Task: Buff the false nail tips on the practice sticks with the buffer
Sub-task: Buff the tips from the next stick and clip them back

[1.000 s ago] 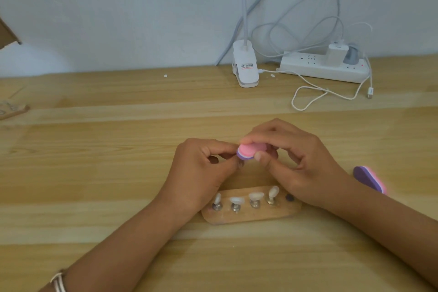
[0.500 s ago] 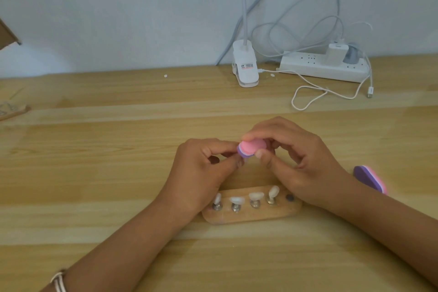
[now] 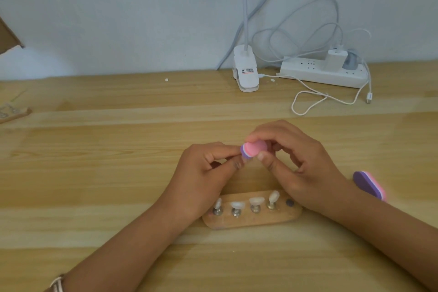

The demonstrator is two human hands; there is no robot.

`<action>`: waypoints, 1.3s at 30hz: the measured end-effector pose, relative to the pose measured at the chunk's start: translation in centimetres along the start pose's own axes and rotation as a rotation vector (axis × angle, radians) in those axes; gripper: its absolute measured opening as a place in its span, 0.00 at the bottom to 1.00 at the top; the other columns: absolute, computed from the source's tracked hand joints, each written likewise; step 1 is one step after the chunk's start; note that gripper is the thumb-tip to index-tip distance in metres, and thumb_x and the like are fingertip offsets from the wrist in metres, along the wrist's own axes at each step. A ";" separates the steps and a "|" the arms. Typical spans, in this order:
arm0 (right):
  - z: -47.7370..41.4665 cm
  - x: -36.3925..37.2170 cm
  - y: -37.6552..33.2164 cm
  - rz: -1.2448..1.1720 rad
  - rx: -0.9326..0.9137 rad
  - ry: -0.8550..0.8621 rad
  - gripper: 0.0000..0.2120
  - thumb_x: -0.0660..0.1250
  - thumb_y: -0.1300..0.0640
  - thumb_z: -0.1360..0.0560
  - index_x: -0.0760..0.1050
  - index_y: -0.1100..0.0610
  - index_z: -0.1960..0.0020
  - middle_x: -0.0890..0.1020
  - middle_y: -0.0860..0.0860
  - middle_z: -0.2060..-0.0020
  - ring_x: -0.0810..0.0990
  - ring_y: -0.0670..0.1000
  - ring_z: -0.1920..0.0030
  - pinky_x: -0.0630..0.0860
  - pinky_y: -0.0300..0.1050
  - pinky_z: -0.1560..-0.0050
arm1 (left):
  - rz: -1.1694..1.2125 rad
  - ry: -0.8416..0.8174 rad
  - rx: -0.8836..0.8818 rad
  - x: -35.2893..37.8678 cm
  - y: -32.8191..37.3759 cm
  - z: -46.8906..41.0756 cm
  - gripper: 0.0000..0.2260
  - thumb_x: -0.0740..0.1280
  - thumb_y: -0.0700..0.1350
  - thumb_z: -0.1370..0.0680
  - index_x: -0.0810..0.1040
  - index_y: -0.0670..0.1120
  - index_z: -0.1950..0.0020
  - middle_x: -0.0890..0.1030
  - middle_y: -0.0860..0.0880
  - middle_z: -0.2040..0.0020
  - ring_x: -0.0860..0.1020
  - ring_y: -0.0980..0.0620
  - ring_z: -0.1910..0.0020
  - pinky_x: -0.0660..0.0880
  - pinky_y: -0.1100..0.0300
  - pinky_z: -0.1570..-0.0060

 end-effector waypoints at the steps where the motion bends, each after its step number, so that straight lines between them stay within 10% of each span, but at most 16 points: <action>1: -0.1 -0.1 0.0 0.004 0.019 0.029 0.12 0.66 0.66 0.23 0.78 0.54 0.42 0.80 0.48 0.48 0.79 0.51 0.49 0.74 0.38 0.49 | 0.004 -0.001 -0.010 0.0 0.0 0.0 0.08 0.70 0.45 0.24 0.86 0.58 0.55 0.83 0.52 0.63 0.79 0.47 0.61 0.74 0.58 0.59; 7: 0.1 0.0 -0.3 0.056 -0.075 -0.024 0.14 0.66 0.71 0.23 0.79 0.57 0.43 0.78 0.50 0.47 0.78 0.52 0.47 0.73 0.38 0.47 | 0.015 -0.032 -0.006 -0.1 0.5 0.1 0.09 0.69 0.45 0.23 0.84 0.57 0.60 0.81 0.60 0.65 0.76 0.63 0.64 0.69 0.72 0.63; 39: 0.1 0.0 -0.4 -0.003 -0.061 -0.049 0.11 0.66 0.67 0.23 0.79 0.60 0.41 0.80 0.51 0.48 0.79 0.54 0.48 0.75 0.43 0.47 | 0.069 -0.187 -0.041 -0.1 -0.4 0.0 0.11 0.59 0.42 0.19 0.78 0.43 0.58 0.73 0.56 0.67 0.69 0.60 0.67 0.64 0.68 0.65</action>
Point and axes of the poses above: each hand's wrist, its own z-axis away from the middle knuckle, its own x-axis out of the palm, y = z × x, the point moved 2 cm from there along -z, towards the middle knuckle
